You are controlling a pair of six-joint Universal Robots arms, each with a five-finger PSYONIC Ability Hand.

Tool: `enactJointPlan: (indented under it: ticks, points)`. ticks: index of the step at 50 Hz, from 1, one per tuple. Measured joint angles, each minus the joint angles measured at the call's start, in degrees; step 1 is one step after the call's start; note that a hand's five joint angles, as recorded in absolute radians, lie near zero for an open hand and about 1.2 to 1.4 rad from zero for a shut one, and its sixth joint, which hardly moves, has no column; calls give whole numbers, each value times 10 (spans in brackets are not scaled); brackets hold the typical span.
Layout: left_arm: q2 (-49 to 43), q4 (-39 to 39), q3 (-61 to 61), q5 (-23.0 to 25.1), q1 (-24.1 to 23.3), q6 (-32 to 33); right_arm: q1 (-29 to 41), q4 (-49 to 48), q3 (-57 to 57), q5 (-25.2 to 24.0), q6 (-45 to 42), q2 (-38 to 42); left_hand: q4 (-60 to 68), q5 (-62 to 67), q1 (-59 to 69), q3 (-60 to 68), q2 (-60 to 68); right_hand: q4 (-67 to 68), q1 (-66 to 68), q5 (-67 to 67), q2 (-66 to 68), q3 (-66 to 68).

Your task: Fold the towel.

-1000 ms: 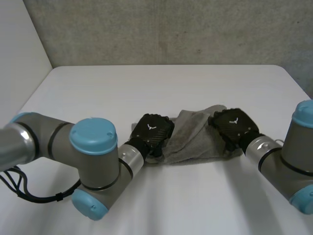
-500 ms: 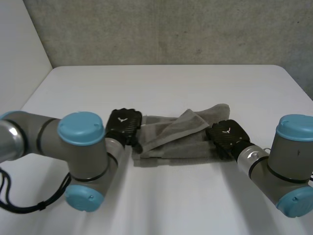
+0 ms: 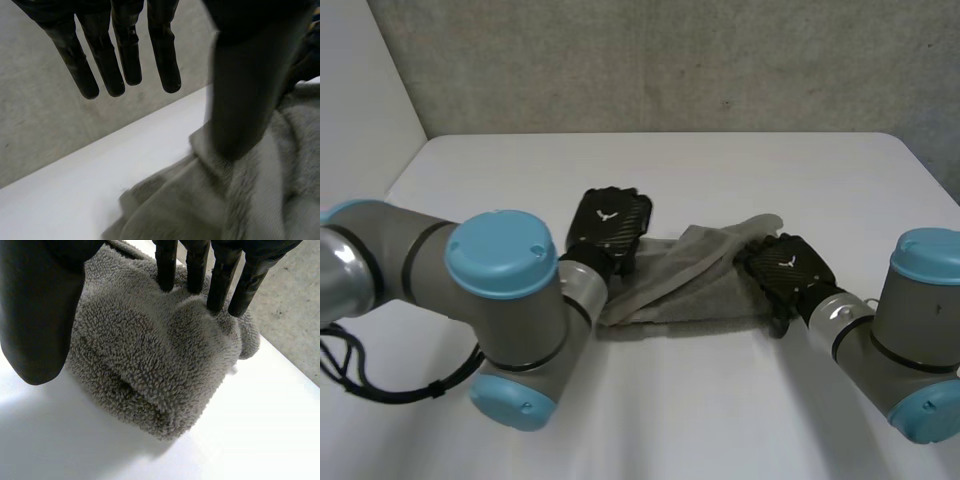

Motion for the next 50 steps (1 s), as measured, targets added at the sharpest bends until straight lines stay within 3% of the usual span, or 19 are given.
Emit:
enactJointPlan:
  ticks: [10,19,25,33,42,44,47,50]
  points:
    - [-87,-6,73,53,-32,1,0,0,7,0,0,-9,0,0,0,0,0,0,-1,0,0,0]
    - [-158,-9,135,63,-34,5,0,0,8,-1,-1,-10,0,1,0,0,0,0,-1,0,0,0]
    - [-188,-9,173,49,-30,7,0,0,10,-3,-1,-9,0,3,0,0,0,0,-4,0,0,0]
    - [-201,-6,196,-8,-17,15,0,-1,11,-4,-3,-7,0,3,0,0,0,0,-11,0,0,0]
    - [-195,-10,189,-22,-6,16,0,-2,13,-6,-25,1,0,3,0,0,0,2,4,14,0,3]
    - [-194,-11,188,-22,-6,15,0,-2,13,-7,-31,3,0,3,0,0,0,63,65,79,55,64]
    - [-192,-16,185,-22,-5,14,0,-2,12,-8,-42,9,0,2,0,0,0,308,319,325,303,310]
    - [-188,-20,182,-21,-5,13,0,-2,11,-9,-49,11,0,2,0,0,0,485,479,498,473,464]
